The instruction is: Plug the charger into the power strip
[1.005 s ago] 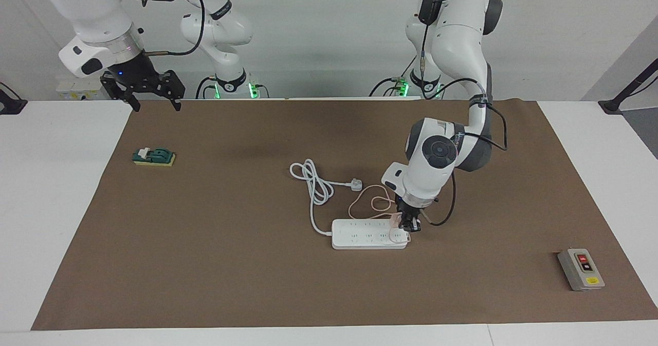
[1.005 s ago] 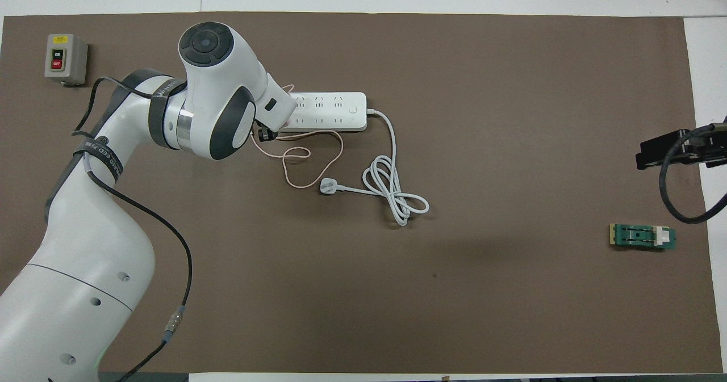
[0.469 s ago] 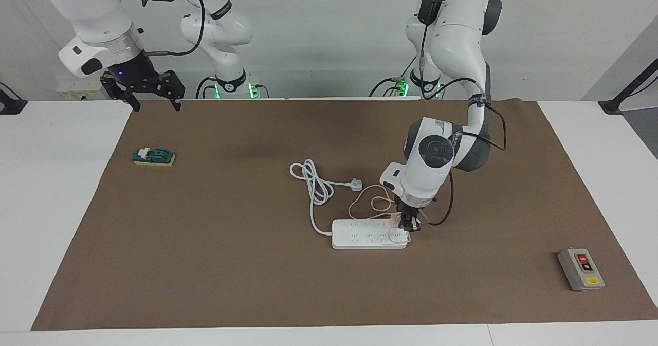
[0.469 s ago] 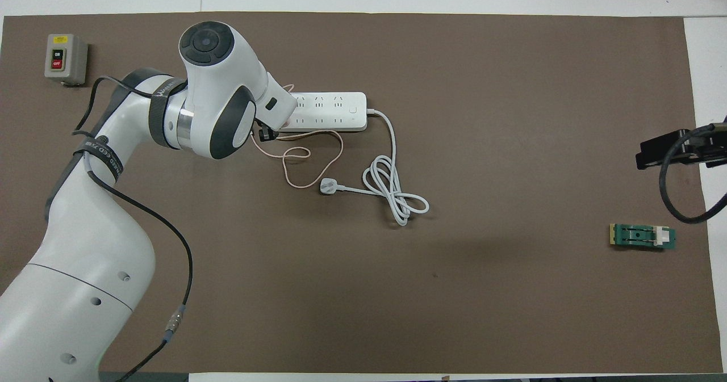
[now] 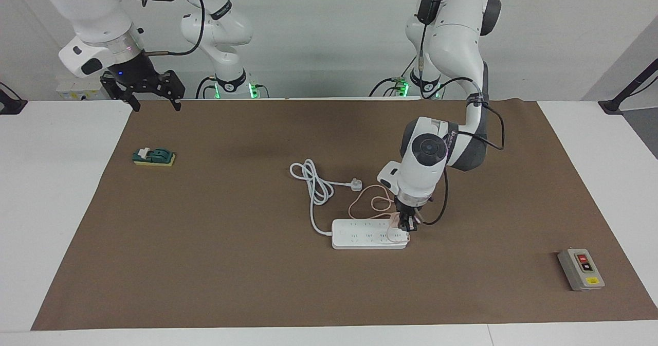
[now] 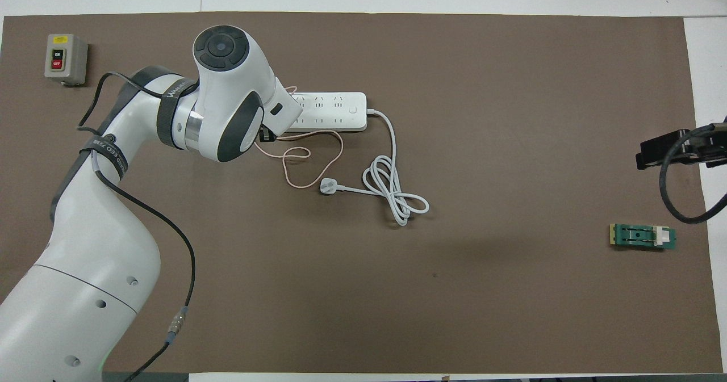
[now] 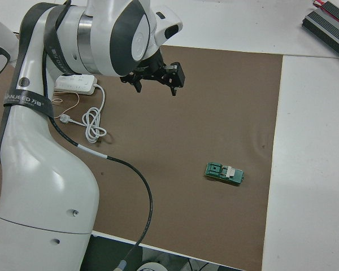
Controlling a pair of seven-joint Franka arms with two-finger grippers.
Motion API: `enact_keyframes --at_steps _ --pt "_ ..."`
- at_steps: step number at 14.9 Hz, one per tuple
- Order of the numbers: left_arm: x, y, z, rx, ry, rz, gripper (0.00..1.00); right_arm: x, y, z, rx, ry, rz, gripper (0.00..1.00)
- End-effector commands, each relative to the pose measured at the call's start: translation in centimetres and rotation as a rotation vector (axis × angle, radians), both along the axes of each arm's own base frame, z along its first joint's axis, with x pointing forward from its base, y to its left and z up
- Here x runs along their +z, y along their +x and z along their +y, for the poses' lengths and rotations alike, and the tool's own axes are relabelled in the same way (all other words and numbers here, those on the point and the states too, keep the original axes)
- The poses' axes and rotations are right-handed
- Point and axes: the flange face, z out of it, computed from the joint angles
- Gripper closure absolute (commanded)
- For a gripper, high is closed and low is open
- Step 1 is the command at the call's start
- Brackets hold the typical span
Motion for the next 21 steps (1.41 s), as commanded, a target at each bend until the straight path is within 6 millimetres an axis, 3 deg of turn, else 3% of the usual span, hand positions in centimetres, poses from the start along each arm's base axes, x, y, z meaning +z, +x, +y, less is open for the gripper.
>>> enact_keyframes --at_steps 1,7,13,15,18,21 --pt "-5.2 0.0 -0.3 -0.003 -0.008 0.045 1.00 0.0 -0.3 -0.2 -0.017 0.000 0.003 0.00" --pt "-6.6 0.1 0.3 0.056 -0.037 0.167 1.00 0.0 -0.3 -0.1 -0.016 0.000 0.003 0.00" --pt "-5.8 -0.5 -1.4 0.058 -0.035 0.142 1.00 0.0 -0.3 -0.1 -0.016 0.000 0.003 0.00" --pt "-5.2 -0.2 -1.4 0.054 -0.039 0.108 0.01 0.0 -0.3 -0.2 -0.017 0.000 0.003 0.00" --pt "-3.8 0.1 -0.9 0.060 -0.042 0.085 0.00 0.0 -0.3 -0.1 -0.016 0.000 0.003 0.00" --pt "-1.3 0.6 0.4 0.085 -0.055 0.060 0.00 0.0 -0.3 -0.2 -0.017 0.000 0.003 0.00"
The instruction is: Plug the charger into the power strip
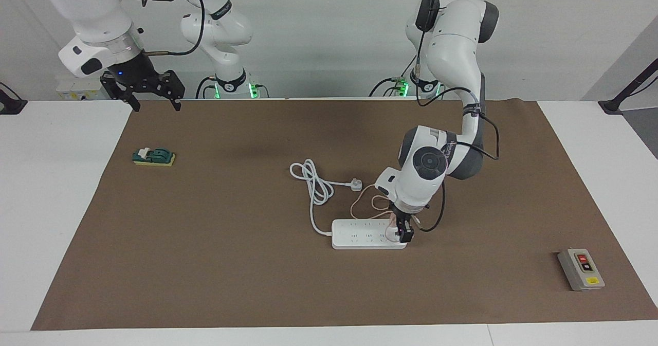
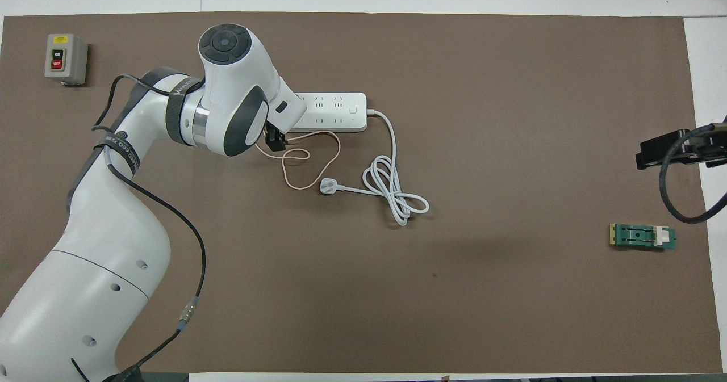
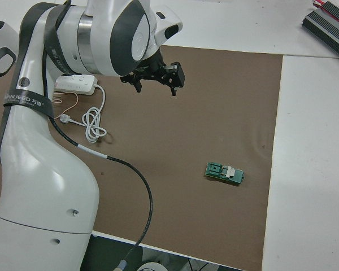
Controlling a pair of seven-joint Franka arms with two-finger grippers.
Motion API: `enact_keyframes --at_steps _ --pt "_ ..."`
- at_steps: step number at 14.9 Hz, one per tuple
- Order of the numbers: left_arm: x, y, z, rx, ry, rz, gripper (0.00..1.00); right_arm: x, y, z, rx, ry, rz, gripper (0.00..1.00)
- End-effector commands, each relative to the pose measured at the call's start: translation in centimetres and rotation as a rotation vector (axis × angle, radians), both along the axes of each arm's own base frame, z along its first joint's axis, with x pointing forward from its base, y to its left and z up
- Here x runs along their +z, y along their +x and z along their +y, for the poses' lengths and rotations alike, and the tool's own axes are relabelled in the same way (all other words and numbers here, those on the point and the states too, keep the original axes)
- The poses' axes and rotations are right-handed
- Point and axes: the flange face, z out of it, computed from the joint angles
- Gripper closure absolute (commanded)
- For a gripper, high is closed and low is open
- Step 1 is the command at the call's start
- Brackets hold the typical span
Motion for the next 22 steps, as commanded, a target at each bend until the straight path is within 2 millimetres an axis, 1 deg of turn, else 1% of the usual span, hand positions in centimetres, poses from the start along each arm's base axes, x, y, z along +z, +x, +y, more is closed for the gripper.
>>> enact_keyframes --at_steps 1,4,5,6,7,9,10,12,14,15,17,19,21,22 --pt "1.9 0.4 1.4 0.038 -0.018 -0.022 0.00 0.0 -0.3 -0.1 -0.016 0.000 0.003 0.00" --pt "4.5 0.9 4.3 0.082 -0.030 -0.037 0.00 0.0 -0.3 -0.2 -0.017 0.000 0.005 0.00" --pt "6.7 0.5 4.4 0.085 -0.031 -0.043 0.00 0.0 -0.3 -0.2 -0.017 0.000 0.005 0.00" --pt "8.3 0.1 4.6 0.088 -0.028 -0.041 0.00 0.0 -0.3 -0.1 -0.016 0.000 0.005 0.00" --pt "10.6 -0.3 5.1 0.093 -0.031 -0.050 0.00 0.0 -0.3 -0.1 -0.016 0.000 0.005 0.00" --pt "14.8 -1.0 6.7 0.145 -0.033 -0.072 0.00 0.0 -0.3 -0.2 -0.017 0.000 0.005 0.00" --pt "16.5 -1.5 7.6 0.197 -0.028 -0.065 0.00 0.0 -0.3 -0.1 -0.016 0.000 0.004 0.00" --pt "19.7 -2.3 10.1 0.312 -0.022 -0.061 0.00 0.0 -0.3 -0.2 -0.017 0.000 0.003 0.00" --pt "22.0 -2.7 12.3 0.461 -0.013 -0.073 0.00 0.0 -0.3 -0.2 -0.017 0.000 0.003 0.00" --pt "22.4 -2.8 13.7 0.563 -0.005 -0.069 0.00 0.0 -0.3 -0.2 -0.017 0.000 0.005 0.00" --pt "23.4 -3.3 16.3 0.886 0.029 -0.039 0.00 0.0 -0.3 -0.2 -0.017 0.000 0.003 0.00" --pt "25.3 -4.1 17.3 1.135 0.032 -0.036 0.00 0.0 -0.3 -0.2 -0.017 0.000 0.003 0.00" --pt "26.3 -4.2 19.1 1.291 0.024 -0.043 0.00 0.0 -0.3 -0.2 -0.017 0.000 0.003 0.00" --pt "27.2 -4.6 19.1 1.310 0.016 -0.053 0.00 0.0 -0.3 -0.1 -0.016 0.000 0.003 0.00"
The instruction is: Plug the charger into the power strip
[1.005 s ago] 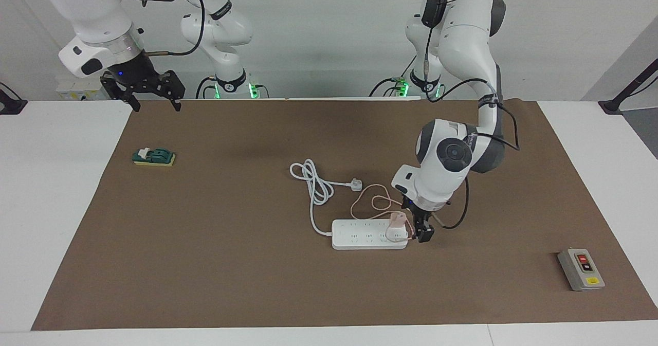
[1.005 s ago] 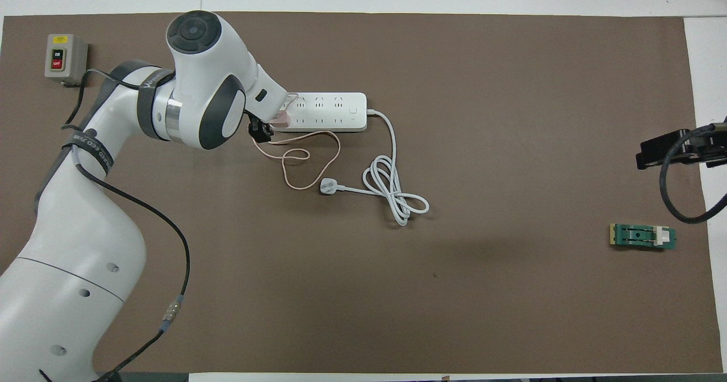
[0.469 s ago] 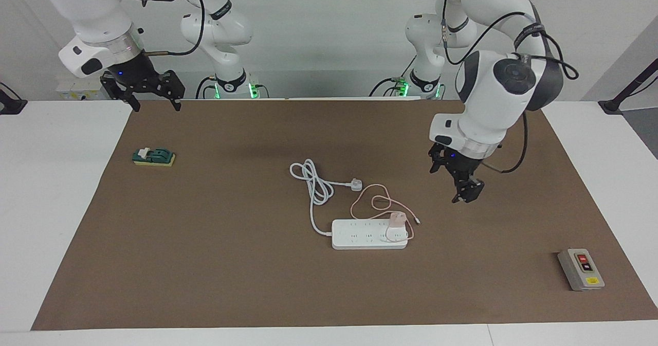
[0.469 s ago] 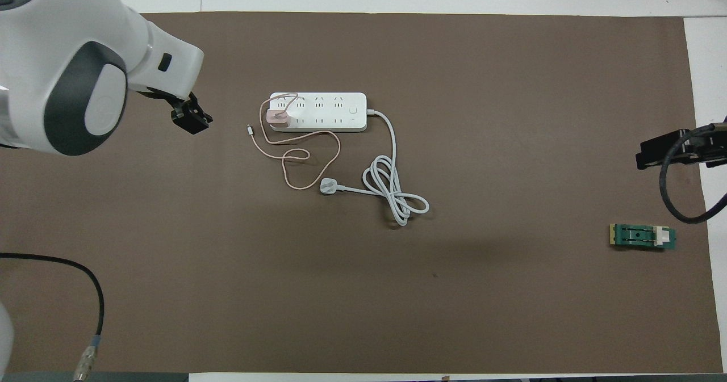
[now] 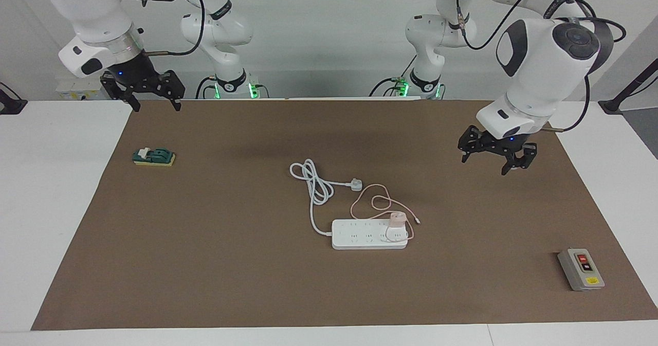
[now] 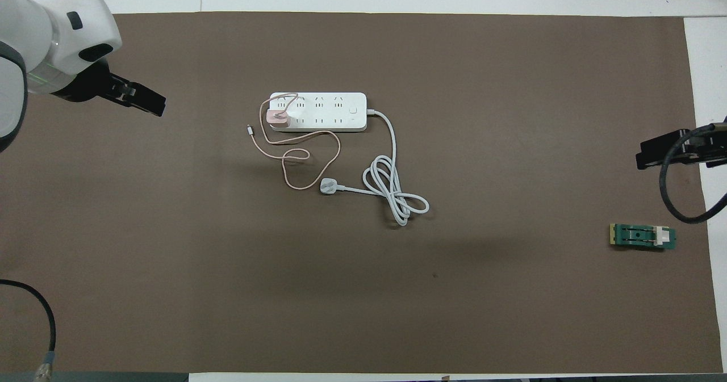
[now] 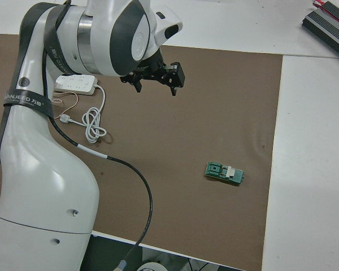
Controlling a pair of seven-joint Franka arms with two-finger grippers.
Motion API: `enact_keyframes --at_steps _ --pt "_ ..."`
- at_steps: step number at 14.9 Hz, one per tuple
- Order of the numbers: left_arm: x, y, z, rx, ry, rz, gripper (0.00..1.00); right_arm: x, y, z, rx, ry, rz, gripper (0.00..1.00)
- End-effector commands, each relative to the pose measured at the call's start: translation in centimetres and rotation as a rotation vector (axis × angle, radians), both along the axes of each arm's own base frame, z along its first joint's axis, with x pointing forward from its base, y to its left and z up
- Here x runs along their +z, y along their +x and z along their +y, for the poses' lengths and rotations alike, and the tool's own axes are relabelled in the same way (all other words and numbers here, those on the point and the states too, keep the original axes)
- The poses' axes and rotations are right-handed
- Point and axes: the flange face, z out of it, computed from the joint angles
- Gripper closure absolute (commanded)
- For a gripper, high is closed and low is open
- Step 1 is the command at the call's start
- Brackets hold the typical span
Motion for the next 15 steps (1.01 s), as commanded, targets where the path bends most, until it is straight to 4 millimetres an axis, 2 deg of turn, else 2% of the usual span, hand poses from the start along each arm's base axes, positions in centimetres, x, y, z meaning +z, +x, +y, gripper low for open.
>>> enact_keyframes --at_steps 1,4,6,13,15 --pt "2.1 -1.8 1.4 0.118 -0.005 -0.006 0.00 0.0 -0.3 -0.2 -0.017 0.000 0.003 0.00" --pt "3.7 -2.6 3.3 0.150 -0.004 -0.016 0.00 0.0 -0.3 -0.1 -0.016 0.000 0.005 0.00" --pt "3.7 -3.2 4.3 0.166 0.003 0.022 0.00 0.0 -0.3 -0.1 -0.016 0.000 0.003 0.00" --pt "3.8 -4.3 5.4 0.193 0.025 0.093 0.00 0.0 -0.3 -0.2 -0.017 0.000 0.003 0.00" --pt "3.7 -4.4 6.9 0.219 0.019 0.126 0.00 0.0 -0.3 -0.2 -0.017 0.000 0.003 0.00"
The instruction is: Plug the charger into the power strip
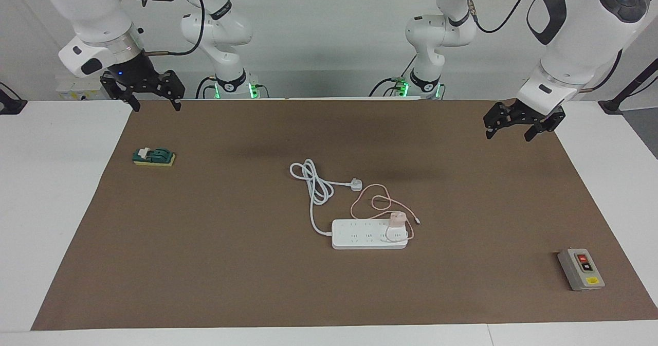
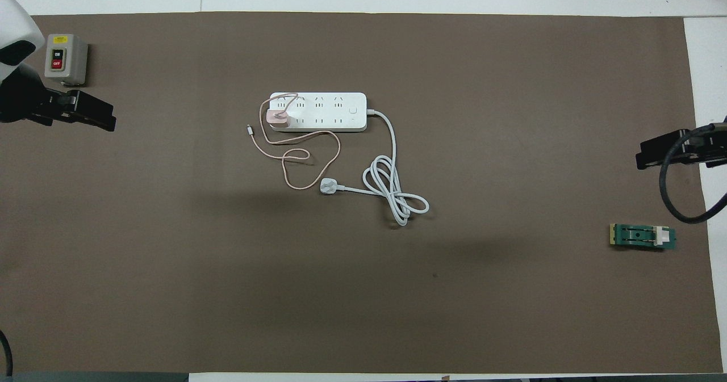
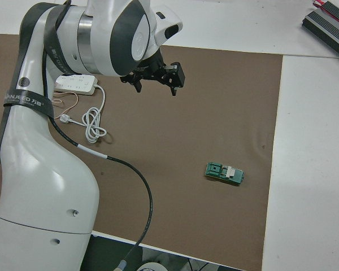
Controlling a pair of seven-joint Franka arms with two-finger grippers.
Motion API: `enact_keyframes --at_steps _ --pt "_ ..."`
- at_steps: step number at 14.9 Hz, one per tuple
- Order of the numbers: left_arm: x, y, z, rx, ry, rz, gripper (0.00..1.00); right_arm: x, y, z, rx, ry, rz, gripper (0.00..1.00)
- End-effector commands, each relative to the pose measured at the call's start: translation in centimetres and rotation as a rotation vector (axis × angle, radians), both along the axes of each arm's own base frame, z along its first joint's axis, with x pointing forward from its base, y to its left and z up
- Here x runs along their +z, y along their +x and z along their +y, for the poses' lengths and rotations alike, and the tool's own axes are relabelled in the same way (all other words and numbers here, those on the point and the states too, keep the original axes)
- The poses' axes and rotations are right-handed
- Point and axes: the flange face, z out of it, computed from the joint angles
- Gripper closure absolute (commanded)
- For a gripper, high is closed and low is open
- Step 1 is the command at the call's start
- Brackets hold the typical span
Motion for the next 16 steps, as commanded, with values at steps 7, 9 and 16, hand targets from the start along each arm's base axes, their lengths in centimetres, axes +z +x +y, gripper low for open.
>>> enact_keyframes --at_steps 7,9,16 --pt "2.6 -3.3 1.9 0.070 0.003 0.026 0.00 0.0 -0.3 -0.2 -0.016 0.000 0.003 0.00" --pt "1.9 -4.5 2.0 0.066 0.003 0.007 0.00 0.0 -0.3 0.0 -0.011 0.000 0.003 0.00" --pt "1.1 -3.5 1.9 0.069 -0.003 -0.035 0.00 0.0 -0.3 0.3 -0.006 0.000 0.003 0.00"
